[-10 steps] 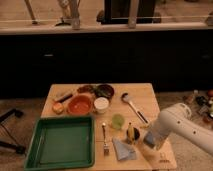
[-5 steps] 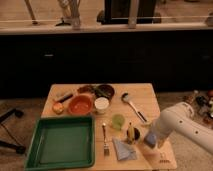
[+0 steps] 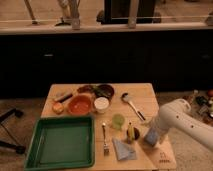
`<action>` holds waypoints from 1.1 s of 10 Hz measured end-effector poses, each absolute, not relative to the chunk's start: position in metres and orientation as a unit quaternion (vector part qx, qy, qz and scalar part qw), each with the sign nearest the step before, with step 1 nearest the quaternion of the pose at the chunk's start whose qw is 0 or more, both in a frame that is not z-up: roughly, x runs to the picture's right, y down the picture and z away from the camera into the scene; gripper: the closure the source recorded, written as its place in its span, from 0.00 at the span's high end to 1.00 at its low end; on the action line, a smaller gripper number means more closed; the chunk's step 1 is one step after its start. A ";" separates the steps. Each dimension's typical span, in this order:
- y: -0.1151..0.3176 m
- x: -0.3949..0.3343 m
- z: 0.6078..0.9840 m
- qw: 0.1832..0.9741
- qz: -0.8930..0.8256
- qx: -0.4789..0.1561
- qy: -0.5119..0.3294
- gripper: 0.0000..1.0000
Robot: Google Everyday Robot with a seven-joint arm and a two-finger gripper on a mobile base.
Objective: Place sponge in tray
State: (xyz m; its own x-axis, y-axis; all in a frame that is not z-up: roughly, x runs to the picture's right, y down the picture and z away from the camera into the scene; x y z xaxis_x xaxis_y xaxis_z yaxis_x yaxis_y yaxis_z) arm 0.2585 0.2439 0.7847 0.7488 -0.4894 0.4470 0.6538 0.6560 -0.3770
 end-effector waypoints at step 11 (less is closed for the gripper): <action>0.258 0.290 0.802 0.881 -0.350 -0.265 -0.178 0.78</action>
State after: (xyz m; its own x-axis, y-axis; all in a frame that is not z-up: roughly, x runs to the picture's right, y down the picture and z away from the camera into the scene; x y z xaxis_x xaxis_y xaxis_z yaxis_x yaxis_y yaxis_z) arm 0.2903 0.2575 0.8021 0.6922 -0.5215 0.4990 0.7101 0.6157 -0.3416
